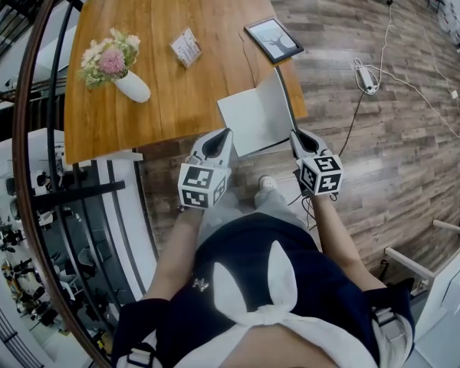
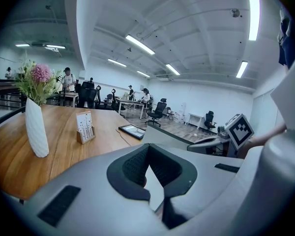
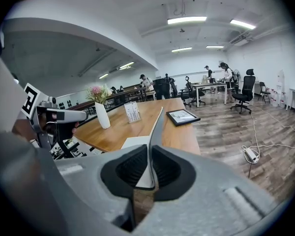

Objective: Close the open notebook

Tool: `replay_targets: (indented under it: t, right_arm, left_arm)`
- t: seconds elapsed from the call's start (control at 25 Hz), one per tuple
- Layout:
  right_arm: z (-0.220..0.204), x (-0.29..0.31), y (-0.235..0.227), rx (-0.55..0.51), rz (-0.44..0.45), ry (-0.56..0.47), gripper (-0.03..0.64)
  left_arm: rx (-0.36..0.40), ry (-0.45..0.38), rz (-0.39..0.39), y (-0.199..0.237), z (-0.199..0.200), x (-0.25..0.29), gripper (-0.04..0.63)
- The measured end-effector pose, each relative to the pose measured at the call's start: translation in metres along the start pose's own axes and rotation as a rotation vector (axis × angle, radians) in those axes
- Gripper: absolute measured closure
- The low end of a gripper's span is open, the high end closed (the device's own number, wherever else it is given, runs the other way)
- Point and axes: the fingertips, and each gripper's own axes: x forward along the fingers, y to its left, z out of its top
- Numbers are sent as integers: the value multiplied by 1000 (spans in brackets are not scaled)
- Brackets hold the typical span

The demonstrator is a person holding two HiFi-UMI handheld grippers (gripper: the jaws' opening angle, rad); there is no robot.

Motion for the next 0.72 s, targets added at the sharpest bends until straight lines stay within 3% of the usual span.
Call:
replay_targets:
  t: [0.72]
  right_arm:
    - [-3,7,29,-27,41,-7,584]
  left_arm:
    - [-41,12,23,14,-14,-7,578]
